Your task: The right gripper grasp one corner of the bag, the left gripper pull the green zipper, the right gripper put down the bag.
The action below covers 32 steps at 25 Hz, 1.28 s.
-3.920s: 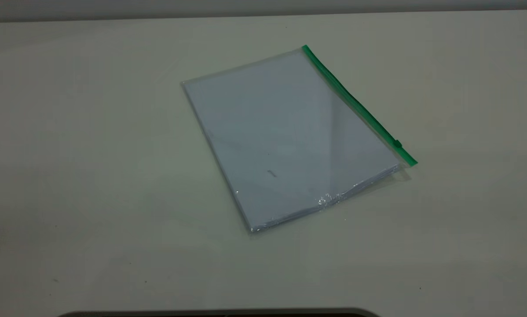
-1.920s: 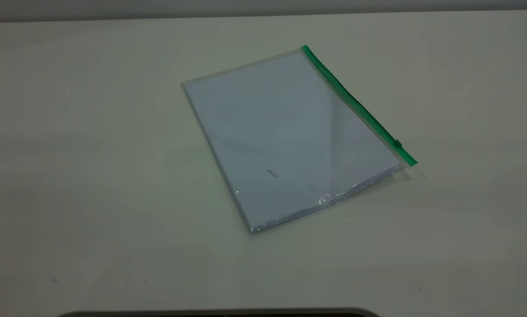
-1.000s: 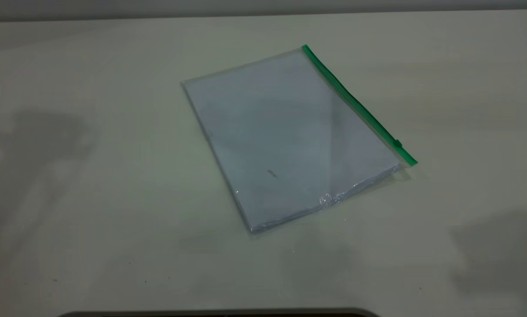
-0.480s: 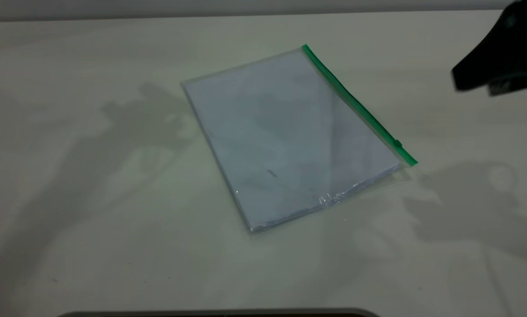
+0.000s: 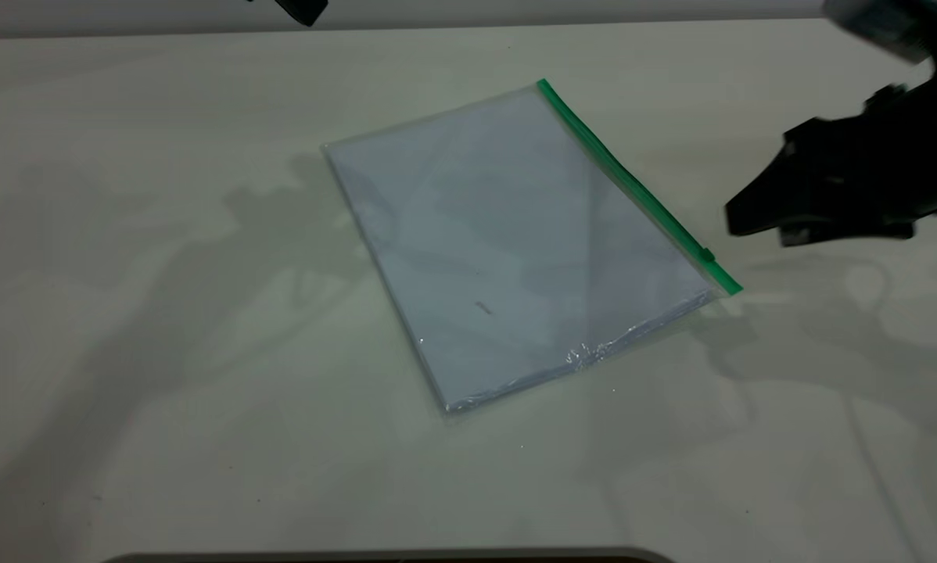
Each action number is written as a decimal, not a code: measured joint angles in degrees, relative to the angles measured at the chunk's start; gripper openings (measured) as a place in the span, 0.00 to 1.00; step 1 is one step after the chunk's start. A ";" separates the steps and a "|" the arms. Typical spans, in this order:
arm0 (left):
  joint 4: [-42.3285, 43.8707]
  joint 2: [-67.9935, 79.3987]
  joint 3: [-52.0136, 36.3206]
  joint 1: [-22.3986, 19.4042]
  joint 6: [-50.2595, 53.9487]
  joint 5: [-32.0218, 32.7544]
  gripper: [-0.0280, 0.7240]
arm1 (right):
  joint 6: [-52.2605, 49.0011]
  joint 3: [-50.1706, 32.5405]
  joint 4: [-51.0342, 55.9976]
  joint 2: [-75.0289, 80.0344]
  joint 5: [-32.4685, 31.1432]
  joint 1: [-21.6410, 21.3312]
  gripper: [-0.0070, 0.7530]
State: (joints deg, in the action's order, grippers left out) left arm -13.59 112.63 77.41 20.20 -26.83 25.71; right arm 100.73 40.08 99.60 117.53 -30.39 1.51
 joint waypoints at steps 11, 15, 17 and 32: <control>-0.05 0.00 0.00 0.00 -0.01 -0.05 0.82 | 0.70 2.56 2.28 11.58 -12.63 -7.76 0.72; -0.05 0.00 0.00 0.00 -0.01 -0.11 0.82 | 2.34 2.94 3.28 15.72 -14.94 -8.15 0.72; -0.07 0.00 0.00 0.00 -0.01 -0.17 0.82 | 2.89 3.13 3.35 17.69 -15.31 -8.15 0.72; -0.18 0.02 0.04 0.00 -0.22 -0.42 0.82 | 3.65 9.35 3.69 25.44 -19.85 -8.15 0.72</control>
State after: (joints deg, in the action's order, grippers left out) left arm -13.77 112.64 77.45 20.20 -27.05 25.28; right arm 104.38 49.43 103.29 142.97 -50.25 -6.64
